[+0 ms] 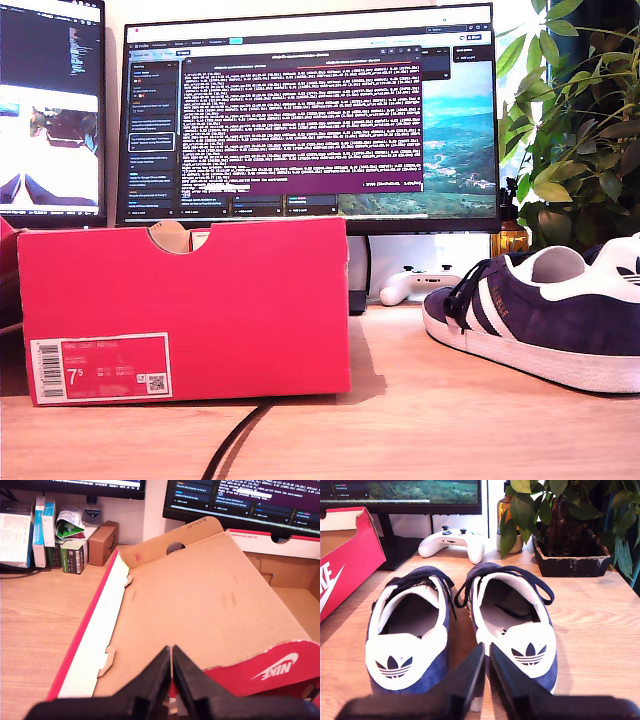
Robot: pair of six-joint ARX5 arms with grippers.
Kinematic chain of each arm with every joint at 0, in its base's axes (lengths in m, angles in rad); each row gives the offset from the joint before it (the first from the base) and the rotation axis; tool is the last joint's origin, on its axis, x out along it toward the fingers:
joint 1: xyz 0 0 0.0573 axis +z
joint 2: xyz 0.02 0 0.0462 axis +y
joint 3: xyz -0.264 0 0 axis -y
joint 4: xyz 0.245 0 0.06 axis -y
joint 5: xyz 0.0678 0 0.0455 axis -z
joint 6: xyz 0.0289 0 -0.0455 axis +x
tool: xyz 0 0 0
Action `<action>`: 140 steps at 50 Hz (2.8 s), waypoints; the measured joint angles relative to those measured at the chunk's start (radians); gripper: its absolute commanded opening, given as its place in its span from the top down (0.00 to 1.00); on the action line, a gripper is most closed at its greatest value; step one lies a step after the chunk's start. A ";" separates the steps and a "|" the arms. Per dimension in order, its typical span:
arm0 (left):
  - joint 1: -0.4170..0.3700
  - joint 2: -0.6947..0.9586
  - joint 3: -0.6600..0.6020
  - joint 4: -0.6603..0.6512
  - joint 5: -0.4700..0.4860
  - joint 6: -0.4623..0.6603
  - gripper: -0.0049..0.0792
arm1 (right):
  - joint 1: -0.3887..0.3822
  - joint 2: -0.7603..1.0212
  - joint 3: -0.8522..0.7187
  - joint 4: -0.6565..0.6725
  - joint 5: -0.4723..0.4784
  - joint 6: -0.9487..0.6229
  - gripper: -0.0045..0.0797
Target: Pack the blue shoes by picking the first shoe and placing it inside the red shoebox, left side, then picking and rotating the second shoe and placing it in the shoebox
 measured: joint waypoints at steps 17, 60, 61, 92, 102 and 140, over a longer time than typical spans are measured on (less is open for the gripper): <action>0.000 0.000 0.000 0.000 0.000 0.000 0.97 | -0.052 0.000 0.000 0.000 0.000 0.000 0.95; -0.072 0.000 0.000 0.009 0.373 -0.225 0.97 | -0.052 0.000 0.000 0.037 -0.007 0.443 0.95; -0.080 0.001 0.000 0.009 0.374 -0.239 0.97 | -0.052 0.000 0.000 0.037 -0.007 0.443 0.95; -0.191 0.437 -0.013 0.264 0.213 -0.252 0.97 | -0.052 0.000 0.000 0.018 -0.077 0.436 0.94; -0.204 0.621 -0.013 0.464 0.214 -0.251 0.97 | -0.052 0.002 0.018 -0.038 -0.087 0.419 0.93; -0.307 1.001 -0.013 0.860 0.214 -0.263 0.97 | 0.072 0.898 0.822 -0.542 -0.263 0.301 0.92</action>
